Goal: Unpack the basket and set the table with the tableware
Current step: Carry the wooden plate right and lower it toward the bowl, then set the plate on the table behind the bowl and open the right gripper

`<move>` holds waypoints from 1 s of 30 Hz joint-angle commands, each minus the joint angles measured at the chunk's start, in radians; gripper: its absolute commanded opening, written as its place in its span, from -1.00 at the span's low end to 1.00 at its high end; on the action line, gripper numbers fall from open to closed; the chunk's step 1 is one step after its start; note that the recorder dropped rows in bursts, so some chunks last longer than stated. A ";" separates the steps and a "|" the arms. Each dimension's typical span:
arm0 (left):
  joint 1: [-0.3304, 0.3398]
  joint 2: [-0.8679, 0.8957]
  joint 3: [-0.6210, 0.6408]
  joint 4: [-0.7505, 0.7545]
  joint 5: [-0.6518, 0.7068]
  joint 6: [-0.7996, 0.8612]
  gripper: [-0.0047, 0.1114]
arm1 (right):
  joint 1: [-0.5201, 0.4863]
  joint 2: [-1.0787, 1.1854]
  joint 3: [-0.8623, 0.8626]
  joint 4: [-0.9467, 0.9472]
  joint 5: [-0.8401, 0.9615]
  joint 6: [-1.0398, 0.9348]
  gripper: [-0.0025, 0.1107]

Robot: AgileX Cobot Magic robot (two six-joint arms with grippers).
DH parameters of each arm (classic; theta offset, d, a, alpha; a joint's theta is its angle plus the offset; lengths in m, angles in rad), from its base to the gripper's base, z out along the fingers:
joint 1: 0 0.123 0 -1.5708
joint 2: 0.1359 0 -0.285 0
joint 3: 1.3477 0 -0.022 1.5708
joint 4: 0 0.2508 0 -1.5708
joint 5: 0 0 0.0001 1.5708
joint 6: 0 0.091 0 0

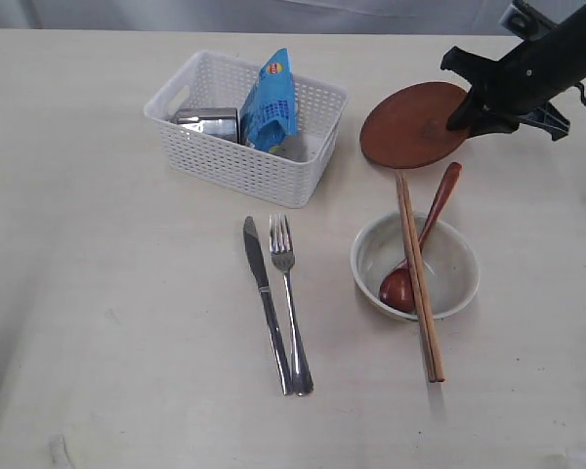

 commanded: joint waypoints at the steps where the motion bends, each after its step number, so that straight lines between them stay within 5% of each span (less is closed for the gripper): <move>1: 0.002 -0.003 0.002 0.005 -0.003 0.000 -0.92 | -0.003 0.020 0.007 -0.136 -0.011 0.030 -0.96; 12: 0.002 -0.003 0.002 0.005 -0.003 0.000 -0.92 | -0.005 0.057 0.007 -0.211 0.012 0.102 -0.96; 21: 0.002 -0.003 0.002 0.005 -0.003 0.000 -0.92 | -0.005 0.102 0.007 -0.209 0.025 0.098 -0.35; 30: 0.002 -0.003 0.002 0.005 -0.003 0.000 -0.92 | -0.005 0.074 0.005 -0.209 0.019 0.088 -0.35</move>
